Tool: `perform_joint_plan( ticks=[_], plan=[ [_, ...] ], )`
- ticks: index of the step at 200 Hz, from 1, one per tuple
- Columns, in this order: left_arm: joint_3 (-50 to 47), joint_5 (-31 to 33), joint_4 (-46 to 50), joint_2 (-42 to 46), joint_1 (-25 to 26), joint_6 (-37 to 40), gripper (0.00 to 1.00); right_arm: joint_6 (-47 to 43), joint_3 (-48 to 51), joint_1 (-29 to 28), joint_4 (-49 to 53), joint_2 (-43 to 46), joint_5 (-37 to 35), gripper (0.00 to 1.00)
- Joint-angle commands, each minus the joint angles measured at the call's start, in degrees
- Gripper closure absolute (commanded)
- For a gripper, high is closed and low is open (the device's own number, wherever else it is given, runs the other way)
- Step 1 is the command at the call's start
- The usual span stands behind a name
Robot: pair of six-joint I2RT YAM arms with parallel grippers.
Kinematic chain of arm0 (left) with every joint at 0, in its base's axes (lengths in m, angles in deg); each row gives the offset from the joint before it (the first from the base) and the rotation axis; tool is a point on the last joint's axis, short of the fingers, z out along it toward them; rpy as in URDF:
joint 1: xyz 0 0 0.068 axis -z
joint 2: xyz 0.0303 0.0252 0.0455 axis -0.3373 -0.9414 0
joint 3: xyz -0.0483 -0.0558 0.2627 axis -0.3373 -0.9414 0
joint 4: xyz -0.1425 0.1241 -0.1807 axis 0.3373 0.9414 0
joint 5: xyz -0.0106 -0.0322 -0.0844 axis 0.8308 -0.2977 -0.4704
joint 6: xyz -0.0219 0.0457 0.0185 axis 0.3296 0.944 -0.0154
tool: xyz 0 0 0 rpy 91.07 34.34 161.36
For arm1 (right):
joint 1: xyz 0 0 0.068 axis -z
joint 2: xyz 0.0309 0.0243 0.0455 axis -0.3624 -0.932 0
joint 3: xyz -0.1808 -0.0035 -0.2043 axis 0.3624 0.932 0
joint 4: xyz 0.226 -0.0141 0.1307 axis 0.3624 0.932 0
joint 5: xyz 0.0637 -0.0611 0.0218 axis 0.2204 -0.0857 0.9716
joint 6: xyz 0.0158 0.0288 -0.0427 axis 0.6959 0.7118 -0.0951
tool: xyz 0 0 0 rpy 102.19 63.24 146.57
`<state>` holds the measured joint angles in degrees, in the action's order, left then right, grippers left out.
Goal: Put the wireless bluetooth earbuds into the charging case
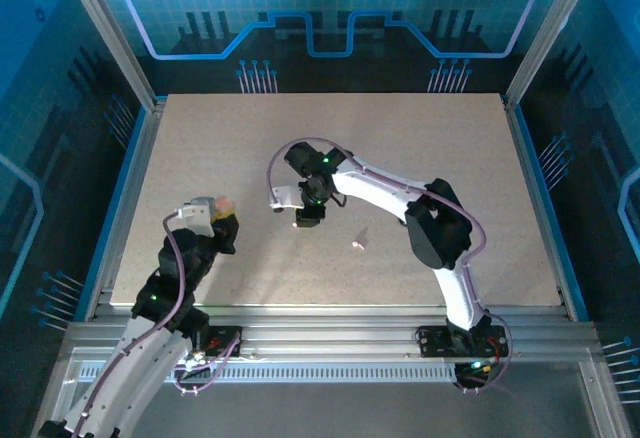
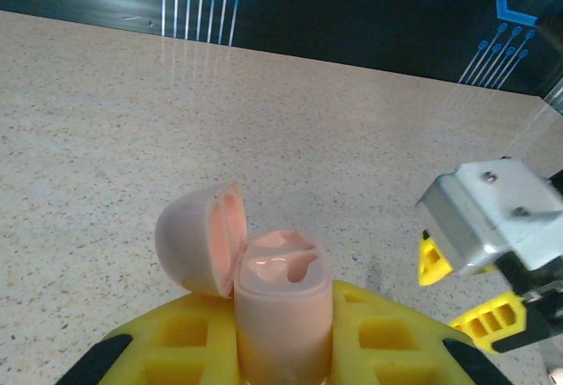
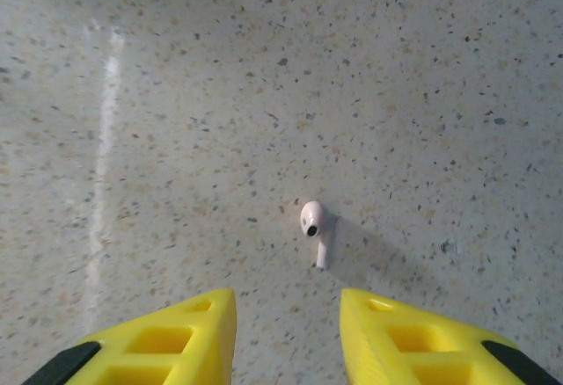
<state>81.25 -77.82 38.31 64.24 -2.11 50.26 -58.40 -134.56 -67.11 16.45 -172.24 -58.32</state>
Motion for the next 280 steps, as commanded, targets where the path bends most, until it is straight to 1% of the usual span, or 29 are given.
perform_joint_plan(
  ticks=[1, 28, 76, 138, 143, 191, 223, 252, 280],
  plan=[
    [0.5, 2.8, 2.1, 1.4, -0.6, -1.0, 0.86, -3.0, -4.0, -1.2, 3.1, -3.6, -0.2, 0.64],
    [0.2, 3.9, 2.7, 3.0, -0.6, -1.2, 0.86, -3.4, -6.3, -1.4, 3.2, -6.9, -0.5, 0.64],
    [0.0, 4.0, 2.7, 3.6, -0.6, -1.3, 0.86, -4.7, -9.2, -1.5, 4.1, -10.4, -1.0, 0.65],
    [0.0, 3.8, 2.5, 3.5, -0.6, -1.2, 0.85, -5.2, -9.8, -1.4, 4.4, -11.4, -1.2, 0.68],
    [0.0, 3.8, 2.6, 3.5, -0.6, -1.2, 0.86, -5.2, -9.8, -1.4, 4.3, -12.9, -1.2, 0.69],
    [-0.2, 3.8, 2.3, 3.5, -0.7, -1.2, 0.85, -5.6, -10.6, -1.3, 4.4, -14.4, -1.1, 0.71],
    [-0.3, 3.7, 2.1, 3.5, -0.6, -1.2, 0.85, -6.0, -11.2, -1.2, 4.8, -15.3, -1.7, 0.78],
    [-0.4, 3.6, 1.8, 3.4, -0.6, -1.3, 0.85, -6.2, -11.2, -1.1, 5.2, -15.5, -2.7, 0.87],
    [-0.5, 3.4, 1.7, 3.2, -0.6, -1.2, 0.85, -6.0, -11.1, -0.7, 5.3, -14.8, -3.2, 0.93]
  ],
)
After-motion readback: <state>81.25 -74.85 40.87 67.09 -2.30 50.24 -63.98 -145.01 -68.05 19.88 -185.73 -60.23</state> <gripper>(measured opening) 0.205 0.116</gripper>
